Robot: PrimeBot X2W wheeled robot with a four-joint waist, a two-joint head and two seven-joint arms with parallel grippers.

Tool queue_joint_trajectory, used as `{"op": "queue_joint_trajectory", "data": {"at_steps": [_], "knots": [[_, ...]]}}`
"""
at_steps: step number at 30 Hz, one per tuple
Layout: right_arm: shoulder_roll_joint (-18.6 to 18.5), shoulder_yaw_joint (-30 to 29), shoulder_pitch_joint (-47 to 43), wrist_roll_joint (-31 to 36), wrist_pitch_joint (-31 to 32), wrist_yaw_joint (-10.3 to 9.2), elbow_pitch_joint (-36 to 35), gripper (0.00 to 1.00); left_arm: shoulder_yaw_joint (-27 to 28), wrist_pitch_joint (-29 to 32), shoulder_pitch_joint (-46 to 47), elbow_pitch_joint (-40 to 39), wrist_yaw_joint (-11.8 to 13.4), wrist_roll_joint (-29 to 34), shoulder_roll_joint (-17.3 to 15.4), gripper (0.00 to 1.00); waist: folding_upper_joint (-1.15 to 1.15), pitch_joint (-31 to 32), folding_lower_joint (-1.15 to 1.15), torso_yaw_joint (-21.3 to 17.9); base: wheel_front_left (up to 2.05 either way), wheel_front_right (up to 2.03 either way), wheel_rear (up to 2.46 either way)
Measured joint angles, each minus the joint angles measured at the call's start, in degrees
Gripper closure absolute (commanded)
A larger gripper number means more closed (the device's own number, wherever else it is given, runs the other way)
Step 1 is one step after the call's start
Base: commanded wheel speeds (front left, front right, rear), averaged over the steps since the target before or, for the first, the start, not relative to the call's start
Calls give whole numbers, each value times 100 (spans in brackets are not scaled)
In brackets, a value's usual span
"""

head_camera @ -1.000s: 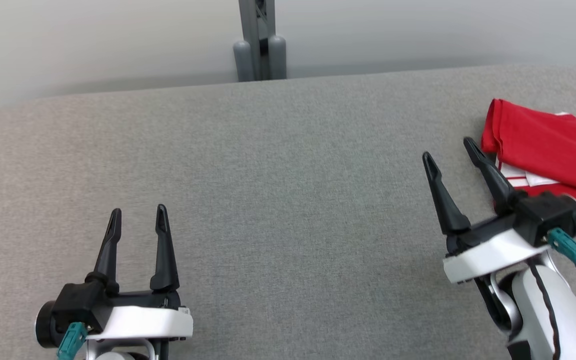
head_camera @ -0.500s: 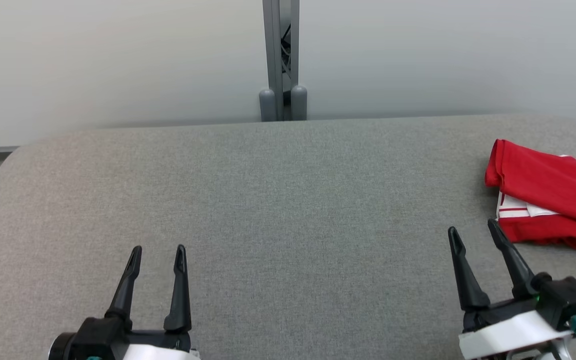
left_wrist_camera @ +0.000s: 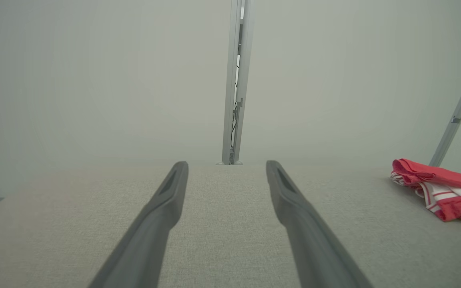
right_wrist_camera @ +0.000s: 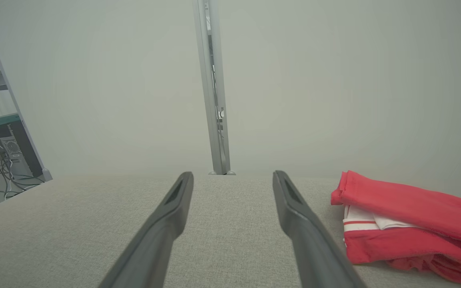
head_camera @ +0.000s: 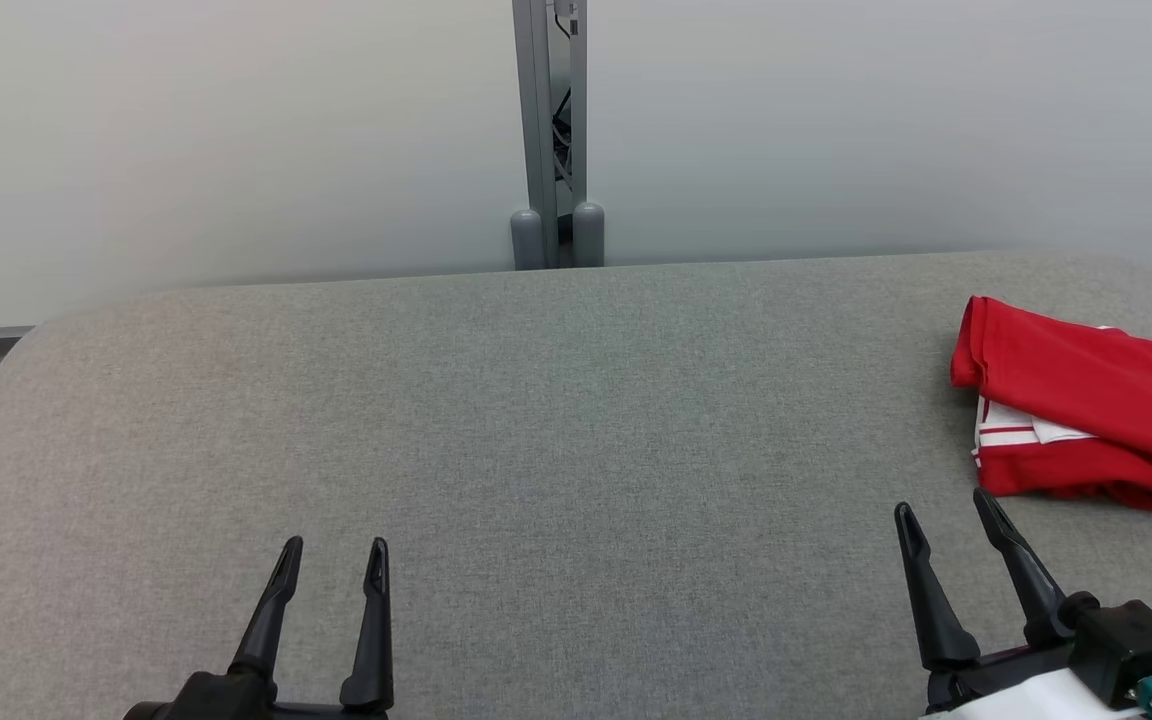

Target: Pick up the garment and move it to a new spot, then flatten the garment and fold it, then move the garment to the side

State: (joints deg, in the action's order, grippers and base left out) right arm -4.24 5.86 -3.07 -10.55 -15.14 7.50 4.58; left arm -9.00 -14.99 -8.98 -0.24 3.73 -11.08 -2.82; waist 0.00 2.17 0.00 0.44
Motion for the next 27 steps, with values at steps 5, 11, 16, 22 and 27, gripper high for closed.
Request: {"op": "queue_joint_trajectory", "data": {"at_steps": [5, 11, 16, 22, 27], "knots": [[4, -5, 0, 2, 0, 0, -12, 0, 30, 0, 3, 49, -22, -2, 0, 0, 0, -55, 0, 0, 0, 0, 0], [12, -7, -2, 2, 0, 0, -23, 0, 22, 0, 10, 73, -20, -12, 0, 0, 0, -91, 0, 2, 0, 0, 0], [25, -10, -1, 1, 0, 0, -19, 0, 24, 0, 11, 83, -10, -13, 0, 0, 0, -93, 0, -20, 0, 0, 0], [40, -18, 2, 1, 0, 0, -12, 0, 35, 0, 16, 93, -10, -12, 0, 0, 0, -82, 0, -40, 0, 0, 0], [38, 7, 15, 1, 0, 0, 1, 0, 29, 0, 41, 93, 12, -12, 0, 0, 0, -84, 0, -61, 0, 0, 0]]}}
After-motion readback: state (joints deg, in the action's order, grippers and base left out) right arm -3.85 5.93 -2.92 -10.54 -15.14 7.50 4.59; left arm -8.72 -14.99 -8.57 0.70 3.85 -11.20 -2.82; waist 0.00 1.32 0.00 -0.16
